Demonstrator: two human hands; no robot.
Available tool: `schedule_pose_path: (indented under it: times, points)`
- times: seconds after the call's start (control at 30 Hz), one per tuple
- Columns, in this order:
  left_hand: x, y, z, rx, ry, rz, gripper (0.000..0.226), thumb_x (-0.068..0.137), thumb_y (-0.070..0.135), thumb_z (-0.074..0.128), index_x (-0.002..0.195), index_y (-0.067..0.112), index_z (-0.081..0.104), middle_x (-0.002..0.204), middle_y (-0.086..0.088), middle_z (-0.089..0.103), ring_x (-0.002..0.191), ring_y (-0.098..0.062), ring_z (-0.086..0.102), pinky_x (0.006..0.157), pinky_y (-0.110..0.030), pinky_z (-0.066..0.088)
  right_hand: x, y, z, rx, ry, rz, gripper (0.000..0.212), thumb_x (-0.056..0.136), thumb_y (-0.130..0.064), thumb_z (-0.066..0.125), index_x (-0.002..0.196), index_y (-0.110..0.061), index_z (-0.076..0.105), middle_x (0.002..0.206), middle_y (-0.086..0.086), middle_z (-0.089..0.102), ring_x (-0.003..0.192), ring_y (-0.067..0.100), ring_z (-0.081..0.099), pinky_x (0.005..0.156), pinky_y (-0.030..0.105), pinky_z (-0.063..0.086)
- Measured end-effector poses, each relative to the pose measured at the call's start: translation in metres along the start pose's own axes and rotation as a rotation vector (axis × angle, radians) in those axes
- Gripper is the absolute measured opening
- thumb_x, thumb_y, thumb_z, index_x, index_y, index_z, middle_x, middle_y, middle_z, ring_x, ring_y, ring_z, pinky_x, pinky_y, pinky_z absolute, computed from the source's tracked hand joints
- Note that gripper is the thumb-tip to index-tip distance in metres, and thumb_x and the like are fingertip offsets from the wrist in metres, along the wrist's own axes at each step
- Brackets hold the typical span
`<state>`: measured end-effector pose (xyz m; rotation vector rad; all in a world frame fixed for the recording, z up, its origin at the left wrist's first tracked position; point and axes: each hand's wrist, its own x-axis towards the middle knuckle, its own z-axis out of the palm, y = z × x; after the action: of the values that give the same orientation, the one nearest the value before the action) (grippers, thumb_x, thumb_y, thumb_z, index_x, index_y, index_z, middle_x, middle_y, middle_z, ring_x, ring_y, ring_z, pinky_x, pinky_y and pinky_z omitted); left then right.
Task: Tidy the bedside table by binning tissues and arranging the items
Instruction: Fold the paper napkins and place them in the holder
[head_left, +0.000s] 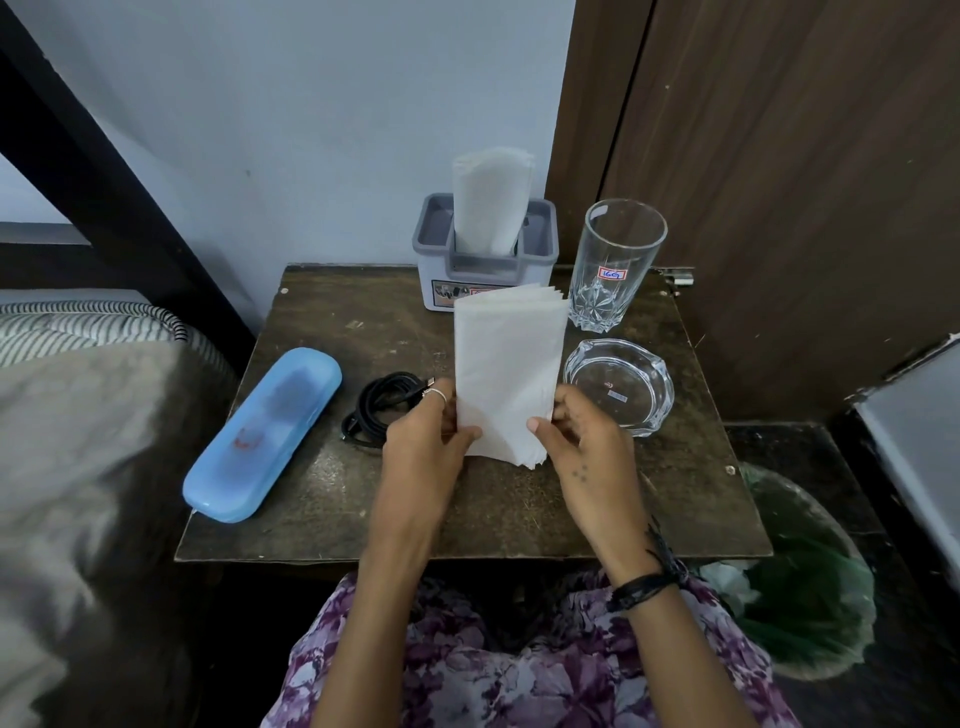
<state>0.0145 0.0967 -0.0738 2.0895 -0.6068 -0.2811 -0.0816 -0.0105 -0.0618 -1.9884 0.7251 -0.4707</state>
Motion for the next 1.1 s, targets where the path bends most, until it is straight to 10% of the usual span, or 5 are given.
schedule_pose_path:
  times: [0.4,0.73,0.83,1.1]
  points:
    - [0.036,0.038,-0.016,0.032,0.188,0.206,0.018,0.085,0.012,0.062,0.082,0.027,0.052,0.07,0.025,0.05,0.064,0.008,0.055,0.058,0.002,0.04,0.044,-0.029,-0.007,-0.073,0.085,-0.104,0.017,0.089,-0.01,0.059,0.104,-0.003,0.061,0.101,0.015,0.07,0.088,0.029,0.067,0.076,0.048,0.056]
    - [0.154,0.057,-0.04,0.333,0.098,0.276,0.032,0.077,0.004,0.063,0.107,0.007,0.053,0.101,-0.018,0.064,0.096,-0.034,0.057,0.073,-0.034,0.045,0.16,-0.066,-0.004,-0.377,0.111,-0.257,0.034,0.082,-0.013,0.066,0.058,-0.015,0.042,0.066,0.003,0.05,0.067,0.023,0.05,0.057,0.026,0.033]
    - [0.162,0.053,-0.033,0.457,0.094,0.293,0.031,0.076,0.002,0.06,0.105,0.004,0.049,0.1,-0.023,0.061,0.097,-0.038,0.052,0.071,-0.036,0.037,0.17,-0.058,0.001,-0.434,0.091,-0.272,0.013,0.078,-0.01,0.067,0.081,-0.012,0.055,0.074,0.004,0.055,0.08,0.029,0.059,0.058,0.028,0.033]
    - [0.16,0.059,-0.022,0.713,0.1,0.364,0.02,0.074,-0.008,0.052,0.086,0.006,0.045,0.093,-0.028,0.059,0.103,-0.039,0.046,0.08,-0.041,0.031,0.172,-0.055,0.01,-0.578,0.147,-0.252,0.052,0.079,-0.009,0.067,0.123,-0.003,0.038,0.103,0.015,0.064,0.094,0.034,0.061,0.06,0.033,0.039]
